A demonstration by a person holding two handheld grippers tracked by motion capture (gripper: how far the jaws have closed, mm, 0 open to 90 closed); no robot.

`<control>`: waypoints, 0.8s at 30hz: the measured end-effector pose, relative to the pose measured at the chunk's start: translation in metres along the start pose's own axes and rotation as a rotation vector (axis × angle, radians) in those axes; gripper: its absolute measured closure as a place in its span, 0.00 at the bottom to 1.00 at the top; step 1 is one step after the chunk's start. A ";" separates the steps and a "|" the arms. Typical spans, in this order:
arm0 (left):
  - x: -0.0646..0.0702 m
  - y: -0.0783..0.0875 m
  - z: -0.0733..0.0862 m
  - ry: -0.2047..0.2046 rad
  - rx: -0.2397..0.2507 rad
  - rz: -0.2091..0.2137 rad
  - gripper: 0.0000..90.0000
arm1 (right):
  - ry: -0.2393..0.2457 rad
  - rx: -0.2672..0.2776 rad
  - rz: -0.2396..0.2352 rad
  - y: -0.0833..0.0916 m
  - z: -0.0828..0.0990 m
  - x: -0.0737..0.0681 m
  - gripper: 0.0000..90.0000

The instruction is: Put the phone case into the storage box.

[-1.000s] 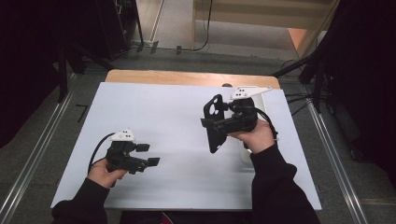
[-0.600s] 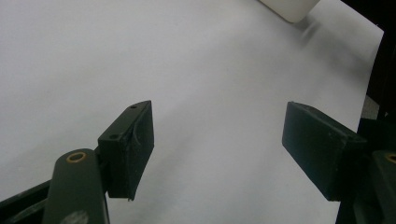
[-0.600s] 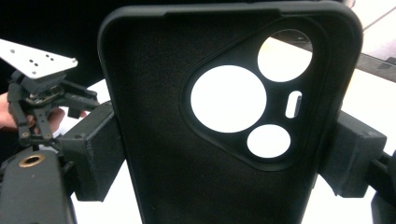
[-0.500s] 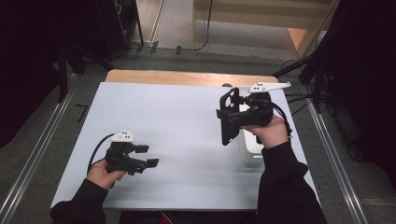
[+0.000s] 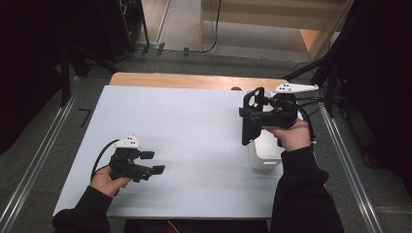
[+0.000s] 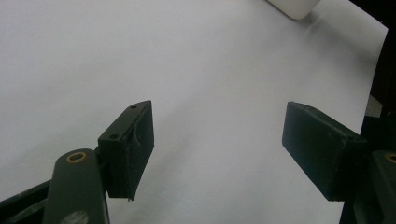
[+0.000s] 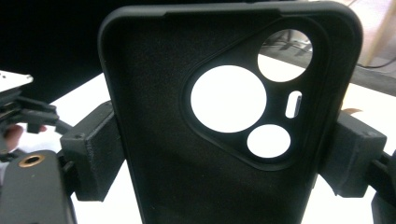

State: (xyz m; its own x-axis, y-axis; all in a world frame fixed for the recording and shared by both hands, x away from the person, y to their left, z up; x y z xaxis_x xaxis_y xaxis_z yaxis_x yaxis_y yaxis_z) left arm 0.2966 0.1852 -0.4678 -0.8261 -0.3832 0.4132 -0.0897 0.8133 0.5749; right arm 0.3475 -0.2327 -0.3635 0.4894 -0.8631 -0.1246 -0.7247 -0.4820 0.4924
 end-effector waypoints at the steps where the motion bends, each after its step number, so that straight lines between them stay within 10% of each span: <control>1: 0.000 0.000 0.000 0.001 -0.003 0.000 0.28 | 0.002 0.001 0.010 0.000 0.000 0.002 0.14; 24: -0.001 -0.001 0.000 0.004 0.002 -0.014 0.28 | -0.099 0.036 0.244 -0.005 -0.003 0.042 0.14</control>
State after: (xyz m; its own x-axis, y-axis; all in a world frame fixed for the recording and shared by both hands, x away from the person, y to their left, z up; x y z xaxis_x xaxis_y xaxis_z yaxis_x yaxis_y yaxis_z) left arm 0.2973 0.1843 -0.4687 -0.8225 -0.3966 0.4077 -0.1028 0.8087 0.5792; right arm 0.3734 -0.2659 -0.3687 0.2498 -0.9640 -0.0908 -0.8332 -0.2618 0.4871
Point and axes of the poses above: each handheld gripper's, and its own axes: y roughly backward along the jaws, z roughly out of its underside, x roughly to its right, the point moved 2 cm from there along -y, roughly forward along the jaws, and after that the axes turned 12 degrees about z, right-handed, at the moved point
